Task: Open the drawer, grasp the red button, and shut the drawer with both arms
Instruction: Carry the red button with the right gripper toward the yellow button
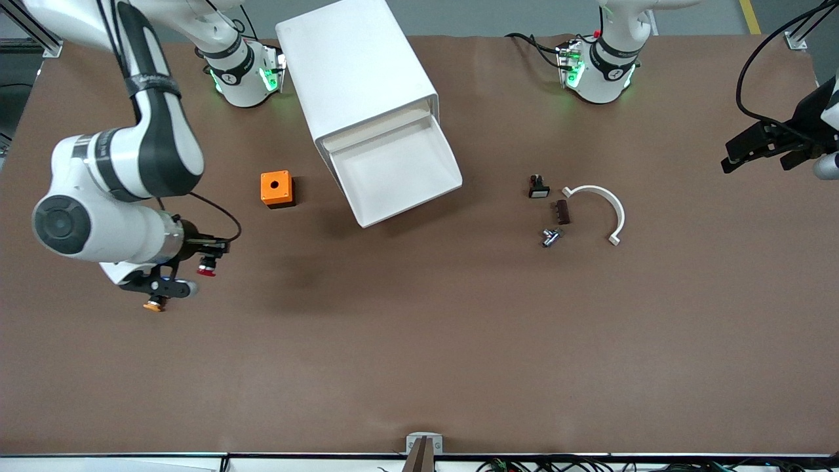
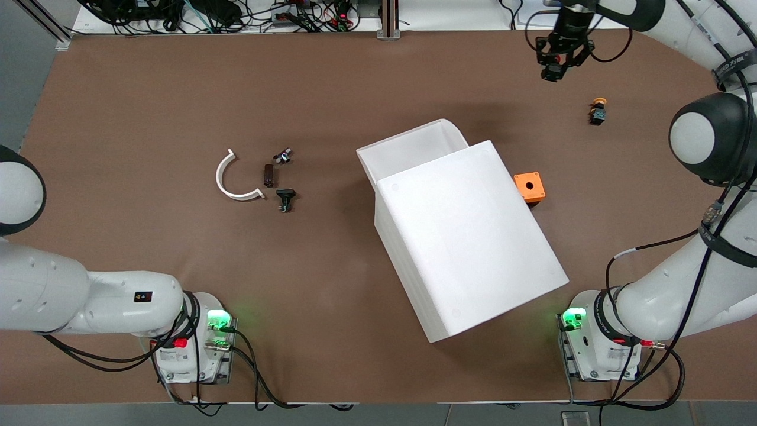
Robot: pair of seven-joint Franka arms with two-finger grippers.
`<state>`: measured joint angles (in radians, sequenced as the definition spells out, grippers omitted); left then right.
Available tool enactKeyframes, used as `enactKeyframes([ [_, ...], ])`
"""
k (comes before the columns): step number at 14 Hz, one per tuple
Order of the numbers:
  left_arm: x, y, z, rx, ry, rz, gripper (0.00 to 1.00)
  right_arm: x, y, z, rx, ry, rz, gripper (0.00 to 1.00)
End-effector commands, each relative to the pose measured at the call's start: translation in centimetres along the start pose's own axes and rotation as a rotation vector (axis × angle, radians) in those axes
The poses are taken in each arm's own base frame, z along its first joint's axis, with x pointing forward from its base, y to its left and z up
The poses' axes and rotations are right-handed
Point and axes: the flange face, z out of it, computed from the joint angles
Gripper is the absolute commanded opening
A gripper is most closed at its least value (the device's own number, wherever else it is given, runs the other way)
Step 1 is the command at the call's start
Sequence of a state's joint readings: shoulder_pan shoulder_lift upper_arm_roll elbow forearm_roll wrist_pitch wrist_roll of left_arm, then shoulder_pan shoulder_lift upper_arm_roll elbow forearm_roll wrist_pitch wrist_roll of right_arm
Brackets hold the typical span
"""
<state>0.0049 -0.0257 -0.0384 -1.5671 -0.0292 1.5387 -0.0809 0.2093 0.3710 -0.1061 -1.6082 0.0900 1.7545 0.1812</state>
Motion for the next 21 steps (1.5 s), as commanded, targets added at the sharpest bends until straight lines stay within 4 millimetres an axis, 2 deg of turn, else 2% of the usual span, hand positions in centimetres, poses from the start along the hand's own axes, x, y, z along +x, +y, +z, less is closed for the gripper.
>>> enactKeyframes([
  [1,-0.1,0.5,0.8,0.001,-0.066,-0.012,1.0,-0.1,4.5,3.5,0.007,0.051,-0.087,0.0],
  [3,-0.3,3.1,3.4,0.002,-0.185,0.016,1.0,0.5,7.7,6.4,0.009,0.102,-0.123,0.0],
  [7,0.4,11.6,9.7,0.012,-0.318,-0.034,1.0,2.2,12.9,10.3,0.003,0.173,-0.144,0.0],
  [10,1.3,18.4,14.5,-0.042,-0.328,-0.078,1.0,2.9,13.9,11.9,-0.002,0.187,-0.134,0.0],
  [13,1.2,24.9,19.5,-0.024,-0.313,-0.172,1.0,3.5,14.1,13.2,-0.005,0.205,-0.128,0.0],
  [16,0.5,29.4,23.7,-0.013,-0.307,-0.197,1.0,4.4,14.3,15.1,-0.012,0.23,-0.125,0.0],
  [18,-0.2,32.1,25.7,-0.014,-0.28,-0.204,1.0,4.8,14.3,16.6,-0.015,0.24,-0.12,0.0],
  [19,-0.3,32.8,26.6,-0.011,-0.282,-0.214,1.0,4.8,14.4,17.5,-0.014,0.236,-0.116,0.0],
  [21,-0.2,34.1,27.5,-0.034,-0.254,-0.237,1.0,4.9,14.4,17.7,-0.01,0.239,-0.105,0.0],
])
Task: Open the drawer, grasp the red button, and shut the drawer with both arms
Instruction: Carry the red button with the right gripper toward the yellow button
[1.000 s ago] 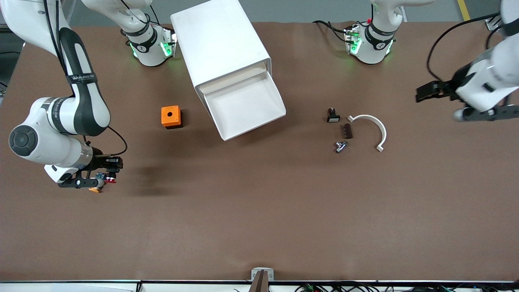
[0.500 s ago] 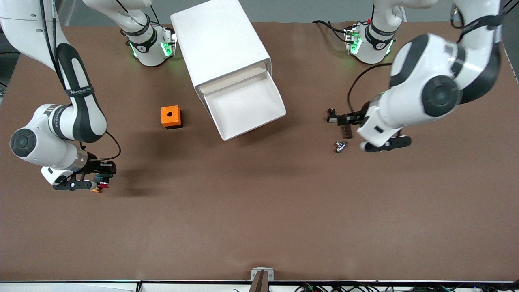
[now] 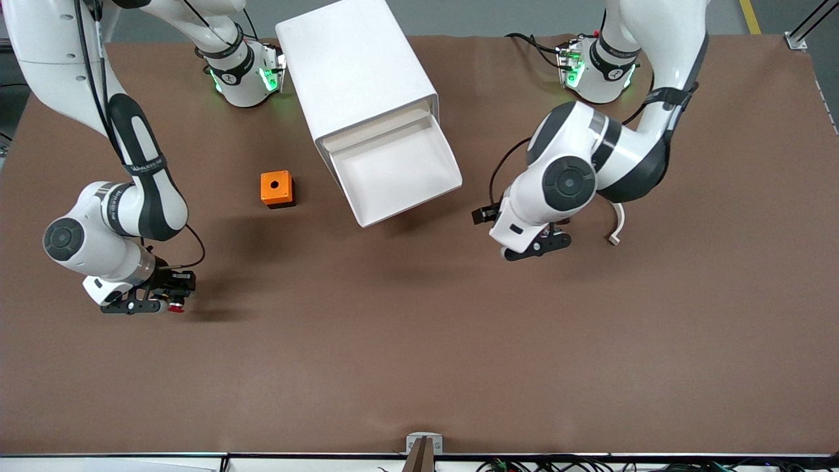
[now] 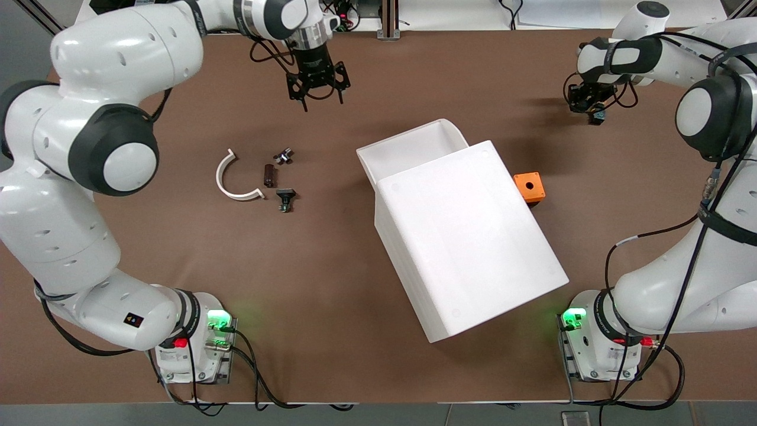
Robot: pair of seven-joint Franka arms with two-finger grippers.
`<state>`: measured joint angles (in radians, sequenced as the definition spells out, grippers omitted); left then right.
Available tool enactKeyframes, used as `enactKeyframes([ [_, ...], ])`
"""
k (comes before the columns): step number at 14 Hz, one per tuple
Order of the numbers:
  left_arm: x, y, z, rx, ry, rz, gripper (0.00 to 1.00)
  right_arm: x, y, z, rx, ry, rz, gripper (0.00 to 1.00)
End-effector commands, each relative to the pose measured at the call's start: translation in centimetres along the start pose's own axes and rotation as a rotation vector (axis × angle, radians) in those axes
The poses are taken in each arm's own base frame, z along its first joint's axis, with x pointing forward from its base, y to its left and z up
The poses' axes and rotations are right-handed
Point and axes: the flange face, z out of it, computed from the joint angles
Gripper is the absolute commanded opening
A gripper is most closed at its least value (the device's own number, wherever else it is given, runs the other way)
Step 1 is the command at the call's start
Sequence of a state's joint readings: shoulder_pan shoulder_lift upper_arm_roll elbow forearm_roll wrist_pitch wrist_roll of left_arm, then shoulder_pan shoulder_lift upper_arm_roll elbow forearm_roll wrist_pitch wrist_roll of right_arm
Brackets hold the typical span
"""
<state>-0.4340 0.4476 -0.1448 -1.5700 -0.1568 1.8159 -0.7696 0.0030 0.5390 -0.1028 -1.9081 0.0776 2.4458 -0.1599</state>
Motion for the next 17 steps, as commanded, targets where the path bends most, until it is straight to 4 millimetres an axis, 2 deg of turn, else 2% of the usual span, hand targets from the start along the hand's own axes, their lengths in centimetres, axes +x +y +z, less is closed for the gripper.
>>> enactKeyframes([
  [1,0.5,1.7,0.7,-0.047,0.04,-0.054,1.0,-0.1,0.2,0.1,0.009,0.009,0.014,0.0],
  [3,-0.3,3.4,1.1,-0.082,0.073,-0.106,1.0,-0.1,-0.1,0.8,0.011,0.005,0.017,0.0],
  [9,-3.3,8.6,5.6,-0.114,0.122,-0.209,1.0,0.0,-1.3,1.0,0.01,0.007,0.081,0.0],
  [12,-5.2,10.2,7.5,-0.093,0.125,-0.209,1.0,0.1,-1.2,1.0,0.009,0.015,0.083,0.01],
  [17,-8.2,12.2,8.6,-0.084,0.123,-0.185,1.0,0.1,-1.9,1.6,0.009,0.007,0.122,0.01],
])
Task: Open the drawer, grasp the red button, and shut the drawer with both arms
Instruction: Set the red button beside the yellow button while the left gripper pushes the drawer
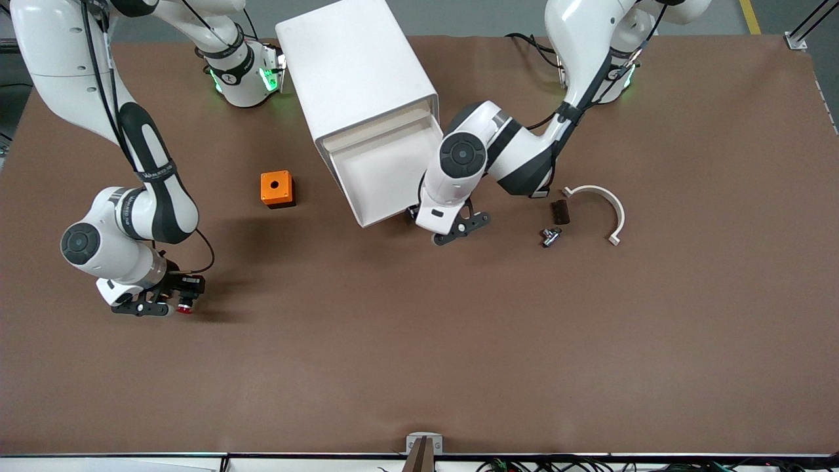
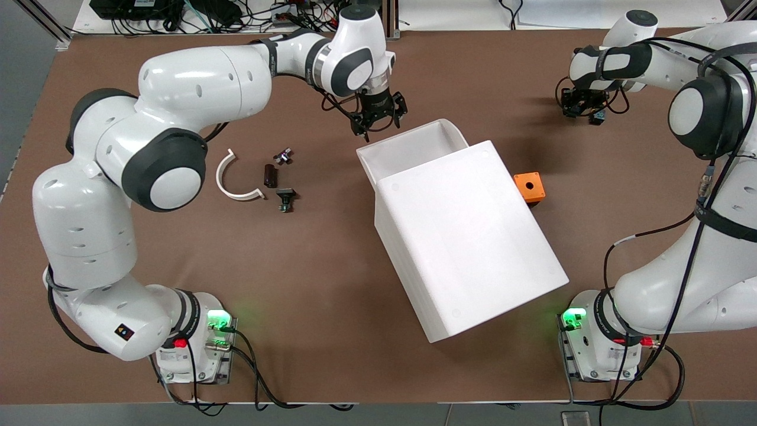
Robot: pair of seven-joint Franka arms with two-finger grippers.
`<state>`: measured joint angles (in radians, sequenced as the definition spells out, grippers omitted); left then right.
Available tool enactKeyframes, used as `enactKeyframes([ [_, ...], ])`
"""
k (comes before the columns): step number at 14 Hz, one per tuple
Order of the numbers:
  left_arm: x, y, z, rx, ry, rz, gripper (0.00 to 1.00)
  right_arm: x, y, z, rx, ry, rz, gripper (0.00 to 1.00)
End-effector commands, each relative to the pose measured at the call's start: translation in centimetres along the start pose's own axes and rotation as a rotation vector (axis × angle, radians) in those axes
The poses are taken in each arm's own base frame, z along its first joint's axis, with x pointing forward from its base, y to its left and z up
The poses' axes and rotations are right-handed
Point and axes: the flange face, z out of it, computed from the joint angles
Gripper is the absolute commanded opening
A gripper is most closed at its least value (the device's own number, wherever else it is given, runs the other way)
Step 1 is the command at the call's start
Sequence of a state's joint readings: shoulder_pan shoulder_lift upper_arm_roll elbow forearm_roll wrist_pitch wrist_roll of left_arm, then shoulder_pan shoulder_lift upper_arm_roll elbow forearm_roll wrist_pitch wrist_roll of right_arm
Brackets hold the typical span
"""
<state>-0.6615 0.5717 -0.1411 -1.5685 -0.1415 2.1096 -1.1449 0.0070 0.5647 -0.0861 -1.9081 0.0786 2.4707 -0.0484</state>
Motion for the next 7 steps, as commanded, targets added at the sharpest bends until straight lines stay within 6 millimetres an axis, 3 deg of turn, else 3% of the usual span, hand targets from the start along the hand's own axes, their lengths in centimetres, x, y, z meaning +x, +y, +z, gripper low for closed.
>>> enactKeyframes([
  [1,-1.7,1.0,0.2,0.004,0.021,-0.019,1.0,0.0,-0.8,0.3,0.004,0.006,0.03,0.01],
  [4,-4.2,1.8,1.3,0.017,0.016,-0.015,1.0,0.0,-0.8,0.5,0.003,0.005,0.029,0.02],
  [7,-6.4,2.4,1.8,0.023,0.01,-0.019,1.0,0.0,-0.6,0.7,0.002,0.0,0.032,0.23],
])
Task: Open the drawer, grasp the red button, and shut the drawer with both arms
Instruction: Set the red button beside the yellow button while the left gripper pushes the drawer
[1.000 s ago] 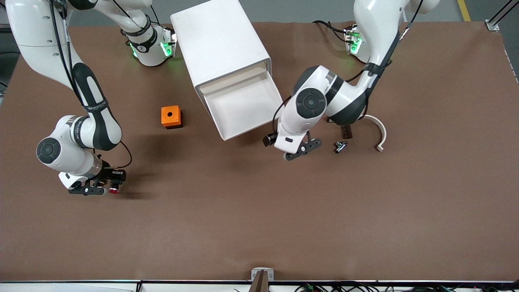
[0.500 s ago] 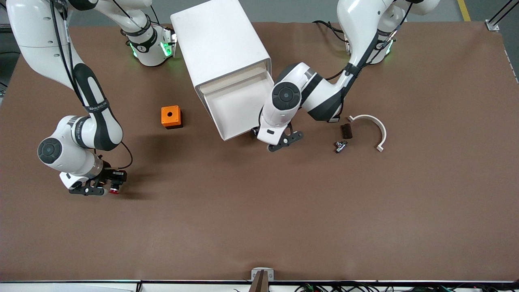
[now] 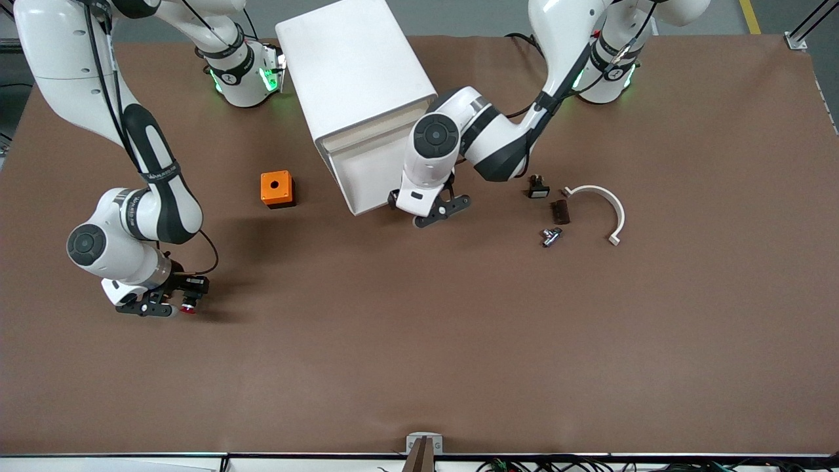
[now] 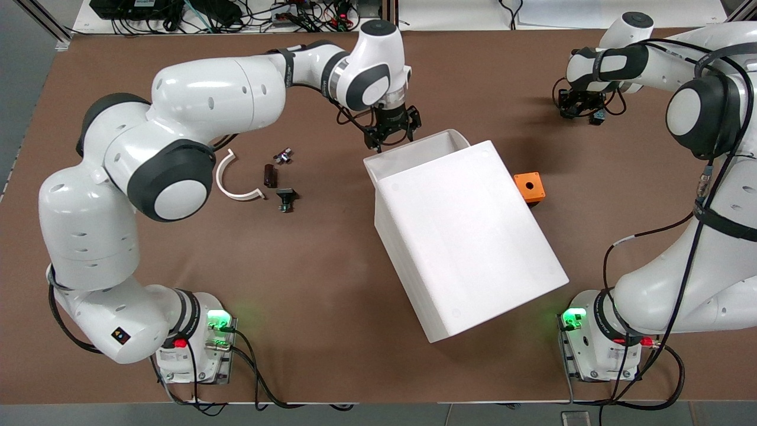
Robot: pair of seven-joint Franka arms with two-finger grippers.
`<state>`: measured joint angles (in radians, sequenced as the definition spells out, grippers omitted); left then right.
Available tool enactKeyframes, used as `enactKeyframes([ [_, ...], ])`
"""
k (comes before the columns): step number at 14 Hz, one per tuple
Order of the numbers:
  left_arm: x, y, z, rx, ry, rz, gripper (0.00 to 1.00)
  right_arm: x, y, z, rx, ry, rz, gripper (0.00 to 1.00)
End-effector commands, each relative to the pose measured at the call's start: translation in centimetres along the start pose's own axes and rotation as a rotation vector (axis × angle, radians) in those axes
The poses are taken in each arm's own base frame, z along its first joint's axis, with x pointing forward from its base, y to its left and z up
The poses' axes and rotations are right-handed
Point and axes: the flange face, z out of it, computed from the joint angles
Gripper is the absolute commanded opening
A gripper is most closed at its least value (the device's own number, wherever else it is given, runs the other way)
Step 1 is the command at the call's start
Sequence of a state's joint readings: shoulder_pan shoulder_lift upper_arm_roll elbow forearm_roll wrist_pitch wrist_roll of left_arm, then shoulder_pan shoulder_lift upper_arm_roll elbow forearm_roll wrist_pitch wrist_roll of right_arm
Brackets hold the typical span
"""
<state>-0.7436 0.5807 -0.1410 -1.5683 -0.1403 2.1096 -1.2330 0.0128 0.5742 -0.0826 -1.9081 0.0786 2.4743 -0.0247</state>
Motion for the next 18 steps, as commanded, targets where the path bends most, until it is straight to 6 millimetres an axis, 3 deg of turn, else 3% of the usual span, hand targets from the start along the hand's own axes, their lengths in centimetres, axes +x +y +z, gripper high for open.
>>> enactKeyframes([
  [1,-2.2,1.0,0.3,-0.001,0.012,-0.003,1.0,0.1,0.1,0.3,0.002,0.005,0.018,0.4],
  [2,-2.9,1.2,0.2,-0.003,0.011,-0.005,1.0,0.1,0.0,0.2,0.002,0.006,0.018,0.8],
  [3,-3.3,1.4,0.2,-0.005,0.01,-0.011,1.0,0.1,0.0,0.3,0.002,0.005,0.017,1.0],
  [7,-5.7,1.9,1.2,0.003,-0.015,-0.023,1.0,0.2,-0.2,0.2,0.002,0.008,0.003,1.0],
  [12,-7.4,2.1,2.8,0.013,-0.079,-0.035,1.0,0.1,-0.5,0.1,0.003,-0.003,0.008,1.0],
  [14,-8.3,2.2,3.0,0.008,-0.114,-0.039,1.0,-0.1,-1.2,-0.9,0.007,-0.018,-0.004,1.0],
  [18,-8.7,2.3,4.0,0.0,-0.205,-0.094,1.0,-0.6,-2.8,-7.8,0.022,-0.049,-0.033,1.0],
])
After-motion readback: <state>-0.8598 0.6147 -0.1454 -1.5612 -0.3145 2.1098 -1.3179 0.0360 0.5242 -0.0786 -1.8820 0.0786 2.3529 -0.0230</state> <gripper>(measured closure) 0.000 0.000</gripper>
